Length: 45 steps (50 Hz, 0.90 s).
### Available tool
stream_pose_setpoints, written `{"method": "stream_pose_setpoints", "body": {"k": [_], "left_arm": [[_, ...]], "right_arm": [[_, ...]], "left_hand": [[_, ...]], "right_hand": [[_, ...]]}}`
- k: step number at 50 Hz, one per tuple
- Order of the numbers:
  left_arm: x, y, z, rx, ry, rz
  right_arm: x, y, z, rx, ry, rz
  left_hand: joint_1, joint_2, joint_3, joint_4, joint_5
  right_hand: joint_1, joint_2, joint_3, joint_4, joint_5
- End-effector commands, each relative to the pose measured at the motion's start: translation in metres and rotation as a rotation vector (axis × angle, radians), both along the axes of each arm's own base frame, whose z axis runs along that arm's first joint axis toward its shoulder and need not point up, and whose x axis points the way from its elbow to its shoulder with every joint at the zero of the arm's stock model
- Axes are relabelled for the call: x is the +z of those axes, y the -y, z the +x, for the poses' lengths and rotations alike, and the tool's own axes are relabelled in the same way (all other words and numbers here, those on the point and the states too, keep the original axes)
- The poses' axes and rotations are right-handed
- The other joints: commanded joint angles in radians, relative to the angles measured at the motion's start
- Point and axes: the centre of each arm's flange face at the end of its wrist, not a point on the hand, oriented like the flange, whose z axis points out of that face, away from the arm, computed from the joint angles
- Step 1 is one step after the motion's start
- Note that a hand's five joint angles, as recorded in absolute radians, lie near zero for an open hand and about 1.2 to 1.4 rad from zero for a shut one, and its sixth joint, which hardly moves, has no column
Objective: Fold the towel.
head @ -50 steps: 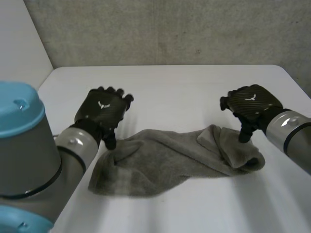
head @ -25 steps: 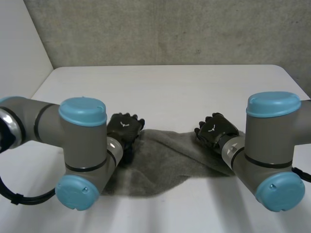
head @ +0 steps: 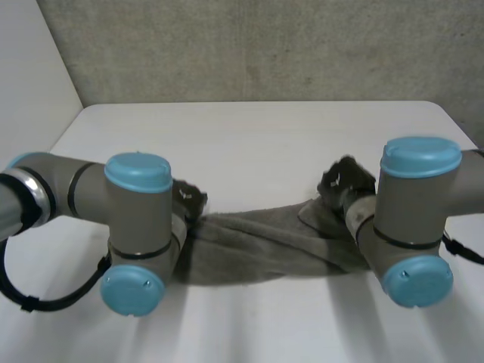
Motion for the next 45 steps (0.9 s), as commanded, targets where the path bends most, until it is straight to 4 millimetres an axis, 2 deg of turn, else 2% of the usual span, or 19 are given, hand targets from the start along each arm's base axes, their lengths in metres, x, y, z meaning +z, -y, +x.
{"method": "stream_pose_setpoints", "body": {"k": [1,2,4,5,6,7,9,11,15,17,23,25,26,27,29,30,36,41,45], "left_arm": [[0.067,0.035,-0.022,-0.005,-0.124,-0.244],[0.068,0.035,-0.022,-0.005,-0.124,-0.245],[0.127,0.052,-0.022,0.023,-0.239,-0.393],[0.127,0.052,-0.022,0.023,-0.24,-0.394],[0.164,0.055,-0.018,0.04,-0.325,-0.476],[0.165,0.055,-0.018,0.04,-0.326,-0.477],[0.203,0.051,-0.009,0.061,-0.489,-0.521],[0.212,0.048,-0.002,0.071,-0.557,-0.507],[0.199,0.04,0.009,0.094,-0.619,-0.406],[0.163,0.03,0.024,0.137,-0.594,-0.269],[0.114,0.006,0.05,0.185,-0.491,-0.124],[0.083,-0.007,0.067,0.209,-0.436,-0.036],[0.082,-0.007,0.067,0.209,-0.436,-0.035],[0.071,-0.014,0.074,0.217,-0.417,-0.002],[0.062,-0.023,0.081,0.225,-0.401,0.027],[0.056,-0.03,0.087,0.23,-0.389,0.048],[0.047,-0.053,0.099,0.217,-0.363,0.09],[0.062,-0.072,0.102,0.148,-0.359,0.051],[0.073,-0.076,0.102,0.105,-0.34,0.005]], "right_arm": [[0.065,0.034,0.019,0.034,0.164,-0.235],[0.065,0.034,0.02,0.034,0.164,-0.235],[0.114,0.046,0.027,0.066,0.317,-0.372],[0.142,0.048,0.026,0.077,0.416,-0.444],[0.143,0.048,0.026,0.077,0.417,-0.444],[0.168,0.05,0.022,0.083,0.511,-0.507],[0.187,0.051,0.014,0.077,0.584,-0.546],[0.195,0.051,0.008,0.071,0.628,-0.547],[0.163,0.043,0.002,0.05,0.589,-0.382],[0.145,0.038,0.001,0.045,0.558,-0.307],[0.083,0.016,-0.006,0.017,0.45,-0.04],[0.074,0.012,-0.009,0.007,0.439,0.009],[0.066,0.009,-0.01,0.003,0.437,0.054],[0.066,0.009,-0.01,0.003,0.437,0.054],[0.06,0.005,-0.011,0.0,0.462,0.119],[0.06,0.005,-0.011,0.0,0.462,0.119],[0.062,-0.001,-0.002,0.048,0.531,0.213],[0.064,0.004,0.008,0.08,0.594,0.284],[0.056,0.014,0.019,0.101,0.64,0.363]], "left_hand": [[0.272,0.23,0.241,0.231,0.257],[0.272,0.23,0.241,0.231,0.257],[0.272,0.23,0.241,0.231,0.257],[0.272,0.23,0.241,0.231,0.257],[0.272,0.23,0.241,0.231,0.257],[0.272,0.23,0.241,0.231,0.257],[0.272,0.23,0.241,0.231,0.257],[0.272,0.23,0.241,0.231,0.257],[0.272,0.23,0.241,0.231,0.257],[0.272,0.23,0.241,0.231,0.257],[0.272,0.23,0.241,0.231,0.257],[0.272,0.23,0.241,0.231,0.257],[0.272,0.23,0.241,0.231,0.257],[0.272,0.23,0.241,0.231,0.257],[0.272,0.23,0.241,0.231,0.257],[0.272,0.23,0.241,0.231,0.257],[0.272,0.23,0.241,0.231,0.257],[-0.399,-0.44,-0.429,-0.439,-0.413],[-0.512,-0.553,-0.542,-0.552,-0.526]], "right_hand": [[0.032,0.206,0.205,0.205,0.212],[0.032,0.206,0.205,0.205,0.212],[0.032,0.206,0.205,0.205,0.212],[0.032,0.206,0.205,0.205,0.212],[0.032,0.206,0.205,0.205,0.212],[0.032,0.206,0.205,0.205,0.212],[0.032,0.206,0.205,0.205,0.212],[0.032,0.206,0.205,0.205,0.212],[0.032,0.206,0.205,0.205,0.212],[0.032,0.206,0.205,0.205,0.212],[0.032,0.206,0.205,0.205,0.212],[-0.096,0.078,0.077,0.077,0.084],[-0.322,-0.149,-0.149,-0.15,-0.143],[-0.325,-0.151,-0.152,-0.152,-0.145],[-0.801,-0.628,-0.628,-0.629,-0.622],[-0.803,-0.63,-0.63,-0.631,-0.624],[-0.947,-0.774,-0.774,-0.775,-0.767],[-0.938,-0.765,-0.765,-0.766,-0.759],[-0.918,-0.744,-0.745,-0.745,-0.738]]}}
